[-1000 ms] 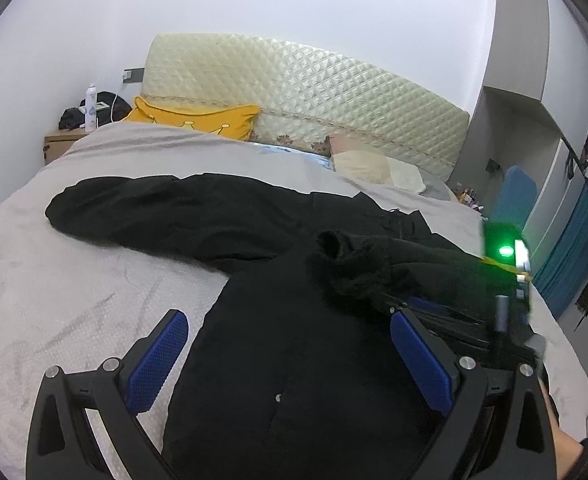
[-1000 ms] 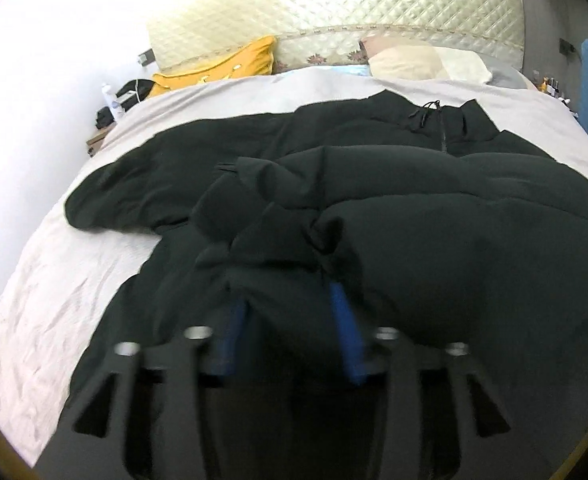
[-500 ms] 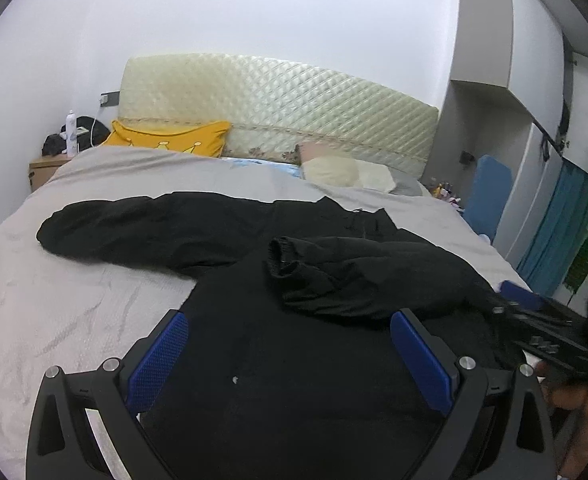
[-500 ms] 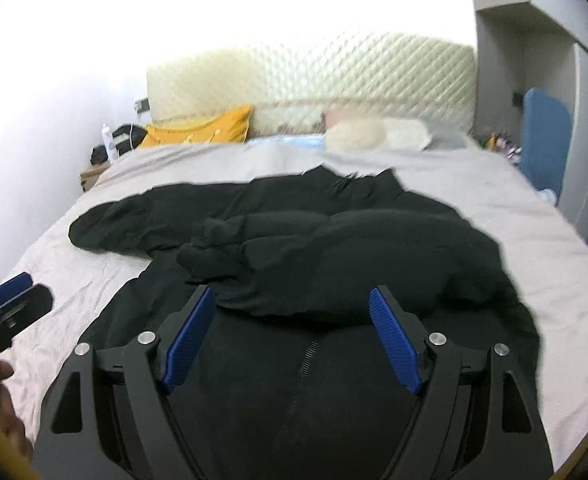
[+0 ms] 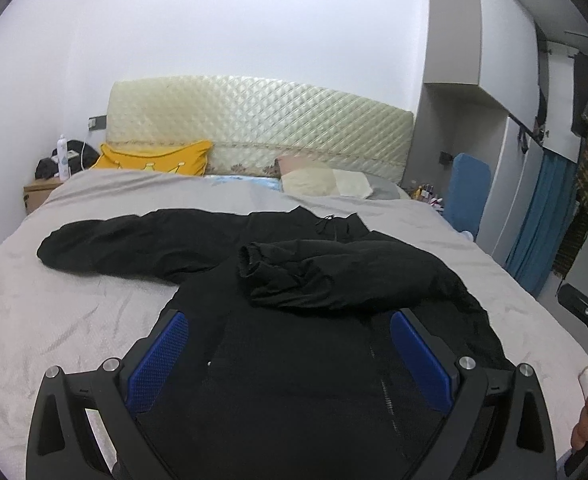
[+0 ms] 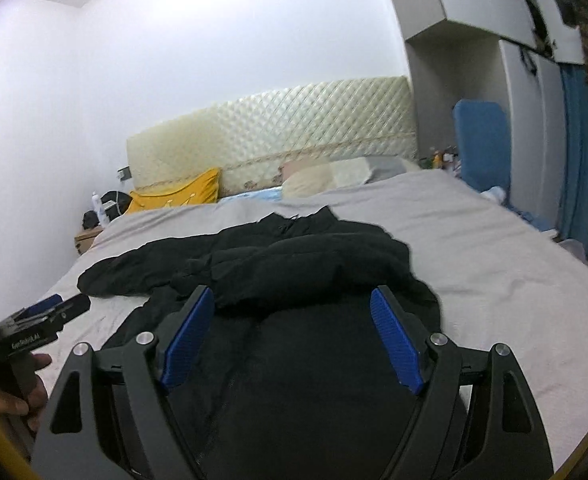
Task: Fold large clothes
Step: 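Grasp the other sleeve cuff with the left tool and lift it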
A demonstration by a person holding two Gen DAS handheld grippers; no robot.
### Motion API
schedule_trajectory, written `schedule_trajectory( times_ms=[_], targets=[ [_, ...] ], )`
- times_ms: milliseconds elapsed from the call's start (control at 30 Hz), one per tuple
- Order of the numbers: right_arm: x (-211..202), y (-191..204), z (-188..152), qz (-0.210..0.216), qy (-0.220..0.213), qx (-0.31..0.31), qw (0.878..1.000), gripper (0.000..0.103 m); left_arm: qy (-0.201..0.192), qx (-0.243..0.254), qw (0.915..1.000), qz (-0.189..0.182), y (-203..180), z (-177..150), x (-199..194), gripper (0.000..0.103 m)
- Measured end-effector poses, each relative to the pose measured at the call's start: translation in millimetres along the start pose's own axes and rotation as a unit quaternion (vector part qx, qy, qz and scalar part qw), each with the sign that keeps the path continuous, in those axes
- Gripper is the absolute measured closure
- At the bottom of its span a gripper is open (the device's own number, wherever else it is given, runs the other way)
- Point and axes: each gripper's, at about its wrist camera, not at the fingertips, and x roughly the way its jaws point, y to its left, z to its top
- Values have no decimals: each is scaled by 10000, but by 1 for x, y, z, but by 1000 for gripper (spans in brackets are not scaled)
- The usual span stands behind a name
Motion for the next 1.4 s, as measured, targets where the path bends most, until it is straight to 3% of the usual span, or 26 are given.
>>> schedule_trajectory(
  times_ms=[267, 467, 700, 867, 967, 1133, 1233, 1400],
  targets=[
    [-46, -4, -19, -71, -293, -58, 9995, 21, -126, 92, 9998, -117, -10, -3, -17, 1],
    [-47, -4, -24, -219, -443, -290, 9984, 19, -137, 14, 9997, -190, -3, 2, -18, 1],
    [-34, -16, -33, -236, -265, -206, 9992, 17, 208, -247, 9986, -429, 41, 53, 7, 1],
    [-30, -19, -42, -387, -309, -255, 9984, 17, 316, -355, 9978, -468, 94, 103, 26, 1],
    [-24, -20, -45, -357, -285, -169, 9988, 16, 318, -594, 9977, -113, 147, 119, 43, 1],
    [-20, -12, -46, -521, -419, -181, 9976, 13, 374, -921, 9945, 328, 231, 120, 71, 1],
    [-17, -4, -47, -666, -451, -307, 9963, 4, 433, -1286, 9898, 429, 279, 114, 90, 1],
    [-1, 4, -48, -707, -136, -107, 9973, 0, 531, -1746, 9816, 563, 355, 93, 124, 1]
  ],
)
